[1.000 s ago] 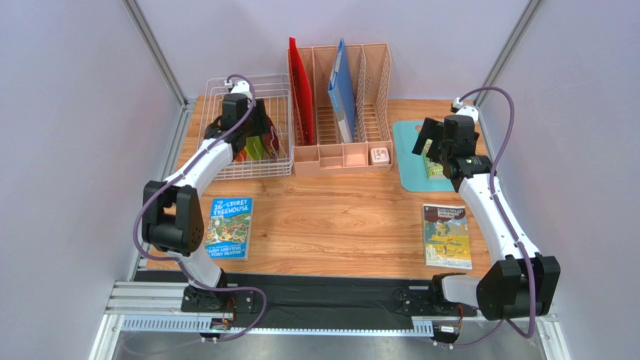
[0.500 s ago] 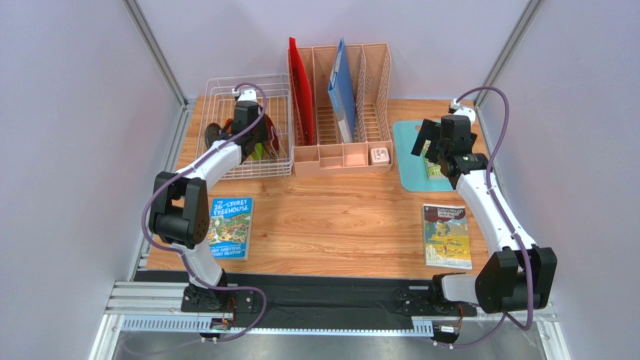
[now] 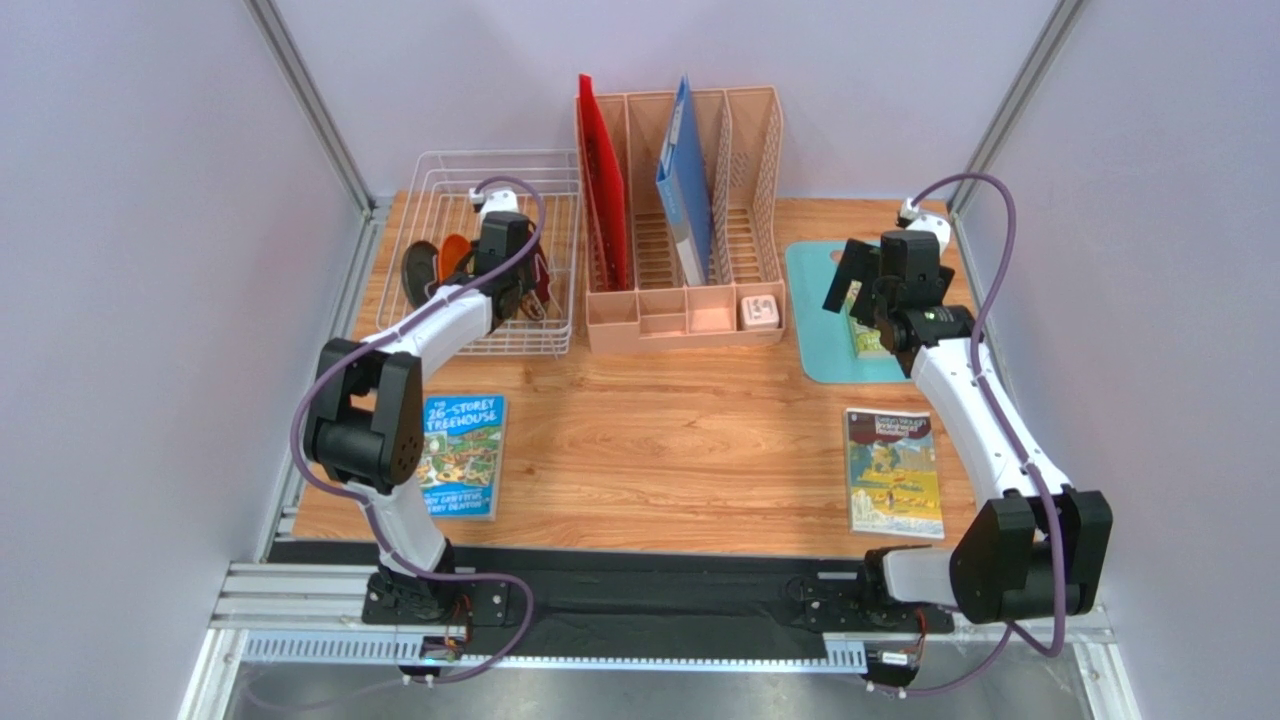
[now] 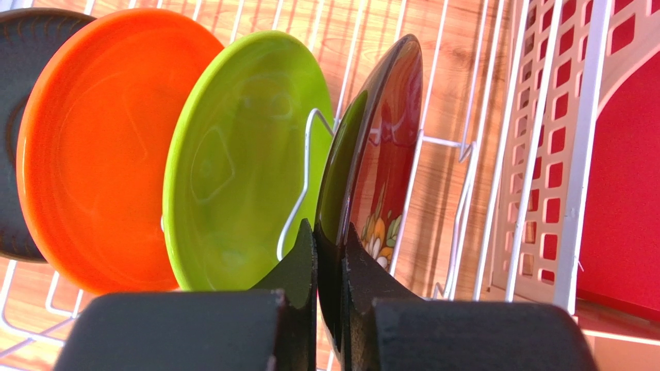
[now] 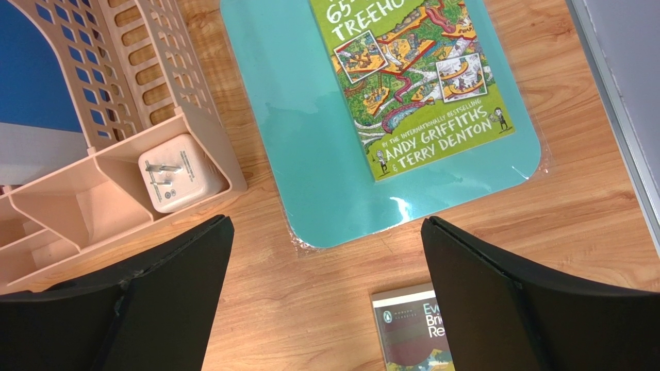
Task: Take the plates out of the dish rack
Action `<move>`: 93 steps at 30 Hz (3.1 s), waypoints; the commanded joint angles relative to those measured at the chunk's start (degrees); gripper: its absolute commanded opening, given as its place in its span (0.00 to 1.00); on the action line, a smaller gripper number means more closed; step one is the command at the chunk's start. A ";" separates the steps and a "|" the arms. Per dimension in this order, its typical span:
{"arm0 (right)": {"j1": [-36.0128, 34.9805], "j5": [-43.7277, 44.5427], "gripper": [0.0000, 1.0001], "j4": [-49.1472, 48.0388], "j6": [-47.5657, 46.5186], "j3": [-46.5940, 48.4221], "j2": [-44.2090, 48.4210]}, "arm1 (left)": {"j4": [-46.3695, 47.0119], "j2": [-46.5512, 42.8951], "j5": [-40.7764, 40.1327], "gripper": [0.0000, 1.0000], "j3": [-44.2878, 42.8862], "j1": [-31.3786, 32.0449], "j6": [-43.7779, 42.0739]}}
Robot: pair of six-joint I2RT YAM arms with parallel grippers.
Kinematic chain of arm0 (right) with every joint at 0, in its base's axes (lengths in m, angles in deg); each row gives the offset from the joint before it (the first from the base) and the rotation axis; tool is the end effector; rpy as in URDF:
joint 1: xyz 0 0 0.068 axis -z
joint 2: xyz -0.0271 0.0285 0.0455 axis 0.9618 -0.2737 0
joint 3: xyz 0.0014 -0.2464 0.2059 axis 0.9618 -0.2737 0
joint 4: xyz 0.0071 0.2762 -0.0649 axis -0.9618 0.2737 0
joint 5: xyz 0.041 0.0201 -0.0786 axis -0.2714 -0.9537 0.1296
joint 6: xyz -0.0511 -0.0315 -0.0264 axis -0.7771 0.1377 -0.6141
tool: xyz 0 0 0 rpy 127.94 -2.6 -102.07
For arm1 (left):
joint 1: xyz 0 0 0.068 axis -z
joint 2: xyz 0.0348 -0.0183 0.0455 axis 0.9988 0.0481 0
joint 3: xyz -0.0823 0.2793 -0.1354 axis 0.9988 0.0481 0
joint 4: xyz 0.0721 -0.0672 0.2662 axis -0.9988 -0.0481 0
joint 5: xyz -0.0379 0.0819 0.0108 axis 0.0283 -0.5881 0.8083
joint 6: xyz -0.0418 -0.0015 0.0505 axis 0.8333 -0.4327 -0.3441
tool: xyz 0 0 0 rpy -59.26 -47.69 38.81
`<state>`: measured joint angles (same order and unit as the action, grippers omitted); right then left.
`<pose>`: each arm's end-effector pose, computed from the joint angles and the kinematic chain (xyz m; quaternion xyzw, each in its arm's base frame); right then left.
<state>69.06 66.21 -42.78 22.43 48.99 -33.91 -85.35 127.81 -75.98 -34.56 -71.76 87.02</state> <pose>0.3092 0.0144 0.3444 0.1412 0.8880 -0.0339 0.4363 0.4372 -0.1013 0.2652 -0.1097 0.8673 0.0270 0.4848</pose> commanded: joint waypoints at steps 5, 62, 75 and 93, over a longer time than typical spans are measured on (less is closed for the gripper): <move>-0.13 0.99 1.00 -0.94 0.60 1.07 -0.39 | -2.60 -2.91 -1.46 0.00 -3.95 2.97 -5.73; -17.79 -41.55 0.91 -31.77 19.94 -28.63 10.17 | 22.71 -33.24 43.45 0.00 35.51 14.31 34.34; -21.13 -49.01 0.48 -46.46 24.16 -26.52 -1.70 | 25.08 -30.87 43.27 0.00 35.60 16.95 34.52; -21.31 -46.41 0.00 -44.72 22.49 -28.20 1.10 | 22.28 -29.28 40.82 0.48 36.57 17.21 31.63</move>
<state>50.50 13.71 -90.62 49.22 19.16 -37.11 -64.06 99.02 -33.82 2.88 -56.94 120.98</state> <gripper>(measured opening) 0.084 0.374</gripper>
